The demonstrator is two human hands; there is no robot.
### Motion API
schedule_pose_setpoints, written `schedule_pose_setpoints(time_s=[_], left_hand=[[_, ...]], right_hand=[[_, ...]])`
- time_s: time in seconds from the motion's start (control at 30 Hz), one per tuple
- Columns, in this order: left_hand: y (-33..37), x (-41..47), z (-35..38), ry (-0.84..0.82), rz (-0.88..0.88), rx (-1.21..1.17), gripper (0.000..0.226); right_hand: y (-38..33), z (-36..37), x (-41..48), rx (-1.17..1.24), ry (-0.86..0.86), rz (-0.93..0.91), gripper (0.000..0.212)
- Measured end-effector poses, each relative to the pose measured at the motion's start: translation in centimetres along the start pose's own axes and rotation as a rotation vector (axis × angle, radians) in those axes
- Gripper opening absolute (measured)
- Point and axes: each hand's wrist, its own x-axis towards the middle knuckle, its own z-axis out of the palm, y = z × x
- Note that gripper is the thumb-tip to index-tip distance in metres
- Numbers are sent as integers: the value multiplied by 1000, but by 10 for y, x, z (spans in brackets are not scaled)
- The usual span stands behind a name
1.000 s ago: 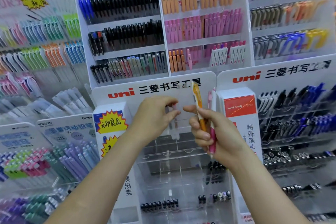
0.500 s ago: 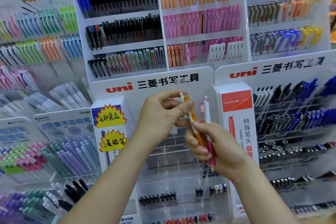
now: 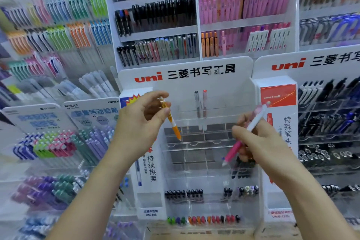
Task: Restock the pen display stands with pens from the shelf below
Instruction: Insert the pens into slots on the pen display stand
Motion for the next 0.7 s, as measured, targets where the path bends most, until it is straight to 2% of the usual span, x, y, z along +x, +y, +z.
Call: schedule_pose_setpoints(time_s=[0.13,0.3,0.37,0.43,0.57,0.7], left_hand=[[-7,-6,-2,94,40,14,33],[-8,-5,-15,221,159,99,40],[-11,-5,-18,214,196,160,41],[-17,-4,-18,186,237,235,41],[-27,-4,-13,104,301,315,38],[-33,-3,-13,33,242,408,35]], right_hand=[[-2,6,-1,3,-6,-31,23],[-3,16,1,77,-54,-30,12],[-4,21,2,211,-83,3,8],[-7,25,3,294,-98,37,13],[-9,31,5,282,-104,22,13],[-12,33,7,205,-90,-30,10]])
